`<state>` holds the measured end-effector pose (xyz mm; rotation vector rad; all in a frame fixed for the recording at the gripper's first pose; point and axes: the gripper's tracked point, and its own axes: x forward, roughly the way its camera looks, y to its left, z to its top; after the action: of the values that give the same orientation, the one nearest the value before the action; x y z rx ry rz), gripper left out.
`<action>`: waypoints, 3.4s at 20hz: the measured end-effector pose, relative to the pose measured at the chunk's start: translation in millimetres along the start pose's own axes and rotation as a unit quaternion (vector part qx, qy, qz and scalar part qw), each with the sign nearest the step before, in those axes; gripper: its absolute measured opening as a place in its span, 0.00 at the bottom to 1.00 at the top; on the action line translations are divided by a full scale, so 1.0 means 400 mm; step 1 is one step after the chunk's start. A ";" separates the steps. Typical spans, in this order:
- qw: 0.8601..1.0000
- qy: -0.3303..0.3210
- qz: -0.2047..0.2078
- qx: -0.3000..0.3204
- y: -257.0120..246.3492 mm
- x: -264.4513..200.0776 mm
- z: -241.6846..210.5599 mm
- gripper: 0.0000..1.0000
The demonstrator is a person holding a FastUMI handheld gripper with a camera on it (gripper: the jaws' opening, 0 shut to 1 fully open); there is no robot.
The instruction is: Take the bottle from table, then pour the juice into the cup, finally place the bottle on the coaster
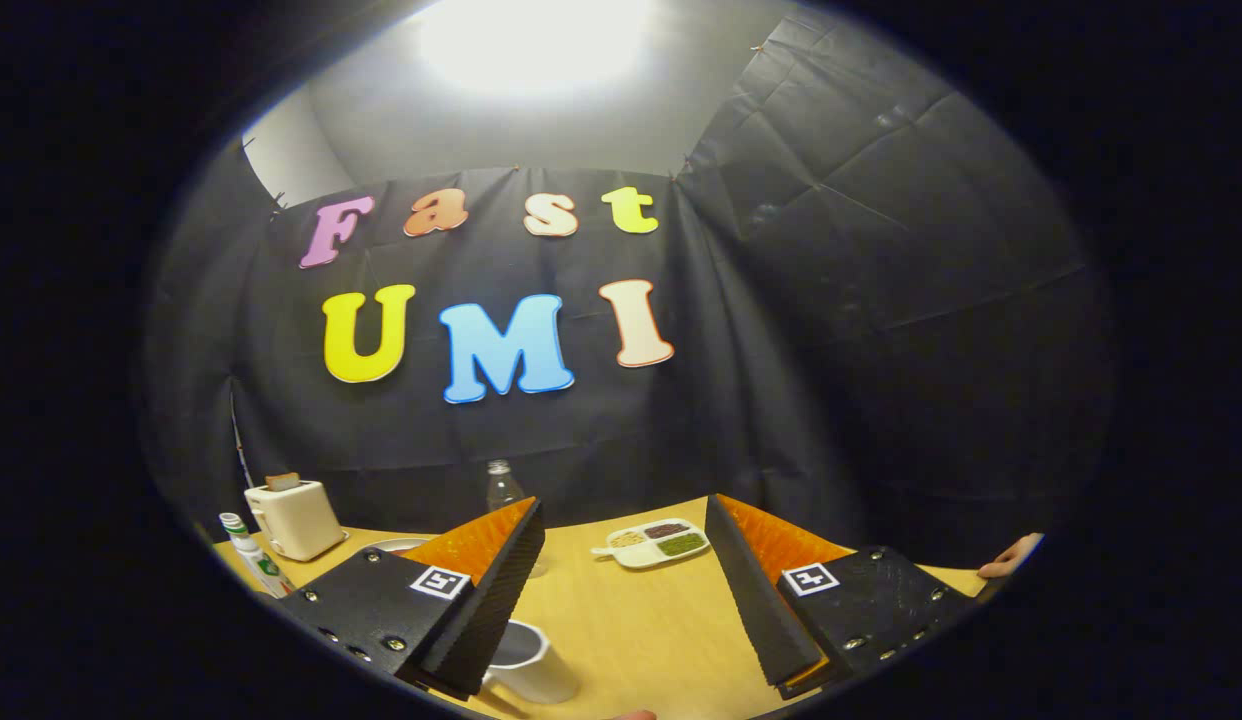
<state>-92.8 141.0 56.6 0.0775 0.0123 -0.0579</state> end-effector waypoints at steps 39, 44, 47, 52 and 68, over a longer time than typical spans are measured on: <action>0.952 0.172 0.248 0.052 0.834 -0.098 -0.466 0.67; 0.945 0.162 0.237 0.156 0.816 -0.078 -0.402 0.66; 0.941 0.149 0.219 0.208 0.785 -0.060 -0.363 0.66; 0.926 0.129 0.182 0.306 0.713 -0.021 -0.314 0.66; 0.834 0.110 0.093 0.533 0.525 0.005 -0.295 0.66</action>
<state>-79.7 359.0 -44.9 1.2118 0.2045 0.1488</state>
